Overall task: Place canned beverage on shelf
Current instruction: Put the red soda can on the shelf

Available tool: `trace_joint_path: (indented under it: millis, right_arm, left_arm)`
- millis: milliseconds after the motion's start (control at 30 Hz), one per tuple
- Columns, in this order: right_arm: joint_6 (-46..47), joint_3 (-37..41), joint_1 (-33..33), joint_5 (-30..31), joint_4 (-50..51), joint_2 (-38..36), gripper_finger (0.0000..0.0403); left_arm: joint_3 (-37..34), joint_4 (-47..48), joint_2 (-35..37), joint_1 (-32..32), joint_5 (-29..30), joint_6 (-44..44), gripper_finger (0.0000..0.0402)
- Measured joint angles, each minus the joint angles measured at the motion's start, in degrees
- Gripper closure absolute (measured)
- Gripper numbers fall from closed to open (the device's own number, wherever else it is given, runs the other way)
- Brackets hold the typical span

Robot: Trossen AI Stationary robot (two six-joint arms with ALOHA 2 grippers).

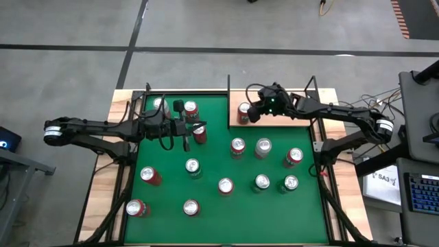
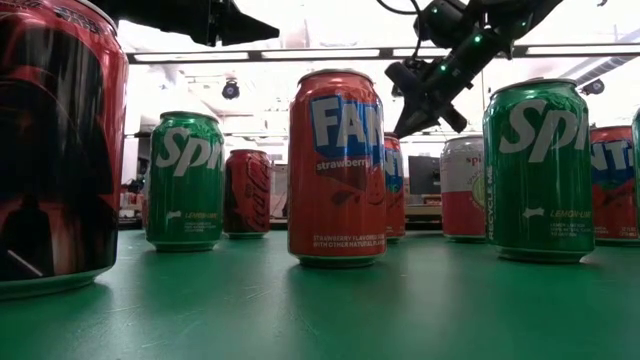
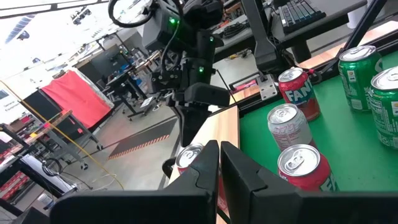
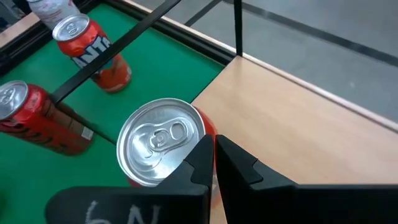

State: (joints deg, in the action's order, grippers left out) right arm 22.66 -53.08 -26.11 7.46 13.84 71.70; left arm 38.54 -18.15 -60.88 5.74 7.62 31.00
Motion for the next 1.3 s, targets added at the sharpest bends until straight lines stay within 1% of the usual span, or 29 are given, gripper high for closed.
trace_joint_path:
  millis: [333,733,933,1033,1167,1300]
  right_arm:
    - [0.3,0.0,0.3,-0.2,4.9,-0.8,0.0394]
    - [0.7,0.0,4.9,0.1,3.8,-1.2,0.0394]
    - [3.0,0.0,4.9,0.5,4.5,-1.3,0.0394]
    - [3.7,0.0,5.1,-0.6,6.0,-1.6,0.0394]
    - [3.0,0.0,6.3,-4.4,7.1,-1.3,0.0394]
    - [2.1,0.0,7.8,-4.2,6.7,0.5,0.0394]
  left_arm:
    - [0.0,0.2,0.0,0.0,0.0,0.0,0.0401]
    - [0.0,0.2,0.0,0.0,0.0,0.0,0.0401]
    - [0.0,0.2,0.0,0.0,0.0,0.0,0.0401]
    - [0.0,0.2,0.0,0.0,0.0,0.0,0.0401]
    - [0.0,0.4,0.0,0.0,0.0,0.0,0.0401]
    - [0.0,0.4,0.0,0.0,0.0,0.0,0.0401]
